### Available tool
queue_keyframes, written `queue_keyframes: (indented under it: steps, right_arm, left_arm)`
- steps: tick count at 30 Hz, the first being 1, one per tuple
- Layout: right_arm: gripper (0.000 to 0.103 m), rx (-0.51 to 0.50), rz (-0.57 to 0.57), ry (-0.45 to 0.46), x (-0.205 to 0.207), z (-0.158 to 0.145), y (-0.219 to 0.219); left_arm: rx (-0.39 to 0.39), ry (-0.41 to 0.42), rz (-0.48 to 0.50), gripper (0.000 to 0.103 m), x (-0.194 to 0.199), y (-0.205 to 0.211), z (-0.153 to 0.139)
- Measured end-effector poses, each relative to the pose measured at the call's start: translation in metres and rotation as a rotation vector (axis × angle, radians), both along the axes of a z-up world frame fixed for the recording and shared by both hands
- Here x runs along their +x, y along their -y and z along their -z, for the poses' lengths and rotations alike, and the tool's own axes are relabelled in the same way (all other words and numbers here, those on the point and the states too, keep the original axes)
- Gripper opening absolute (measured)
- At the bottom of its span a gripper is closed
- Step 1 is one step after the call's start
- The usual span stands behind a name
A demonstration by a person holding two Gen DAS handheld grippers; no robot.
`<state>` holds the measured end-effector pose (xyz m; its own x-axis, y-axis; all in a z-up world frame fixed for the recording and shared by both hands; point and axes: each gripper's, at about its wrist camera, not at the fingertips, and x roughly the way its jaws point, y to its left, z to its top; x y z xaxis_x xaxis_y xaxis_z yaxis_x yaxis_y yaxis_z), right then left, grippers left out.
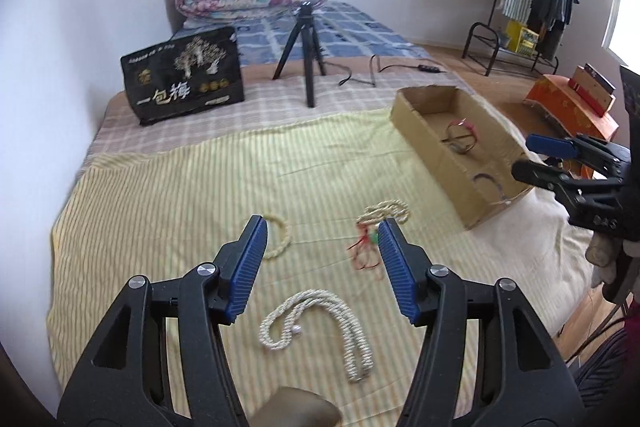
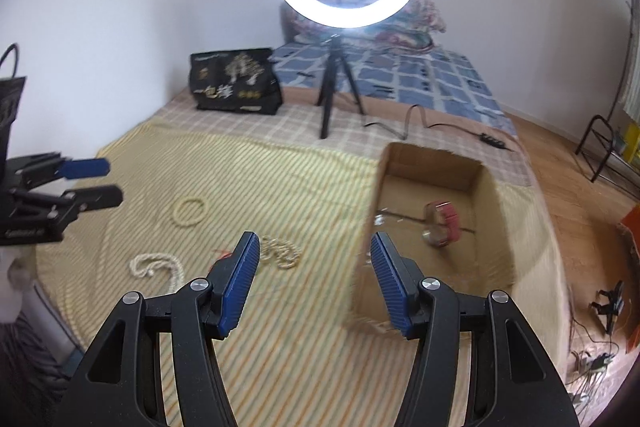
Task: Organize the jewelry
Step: 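Move both open grippers back over the remaining jewelry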
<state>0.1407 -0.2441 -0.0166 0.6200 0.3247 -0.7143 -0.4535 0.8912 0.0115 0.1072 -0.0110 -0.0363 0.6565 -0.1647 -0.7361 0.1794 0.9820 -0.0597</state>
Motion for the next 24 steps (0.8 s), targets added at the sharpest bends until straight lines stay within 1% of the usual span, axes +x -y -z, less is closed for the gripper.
queue_keyframes:
  steps: [2,4,7,10,15,18,21,22,24]
  right_arm:
    - [0.057,-0.007,-0.037,-0.02,-0.004,0.009,-0.011]
    - [0.057,-0.037,-0.073,-0.034,-0.007,0.02,-0.023]
    - [0.057,-0.069,-0.1,-0.059,-0.01,0.035,-0.036]
    - [0.057,-0.077,-0.112,-0.09,-0.01,0.047,-0.043]
    - [0.057,-0.069,-0.115,-0.132,-0.005,0.059,-0.051]
    - [0.057,-0.057,-0.094,-0.156,0.006,0.064,-0.053]
    - [0.057,-0.023,-0.079,-0.189,0.016,0.069,-0.054]
    - [0.057,-0.006,-0.073,-0.204,0.019,0.07,-0.055]
    - [0.057,0.023,-0.067,-0.234,0.025,0.074,-0.056]
  left_arm:
    - [0.008,-0.016,-0.012,0.059,0.0,-0.008,0.006]
    - [0.006,-0.033,-0.022,0.059,0.0,-0.016,0.013]
    - [-0.008,-0.049,-0.027,0.059,0.002,-0.027,0.021]
    - [-0.016,-0.068,-0.026,0.059,0.003,-0.035,0.029]
    - [-0.052,-0.122,-0.03,0.059,0.008,-0.044,0.045]
    - [-0.057,-0.144,-0.03,0.059,0.01,-0.048,0.053]
    - [-0.058,-0.154,-0.025,0.059,0.01,-0.051,0.058]
    - [-0.058,-0.159,-0.024,0.056,0.01,-0.051,0.06]
    - [-0.058,-0.17,-0.02,0.053,0.01,-0.053,0.063]
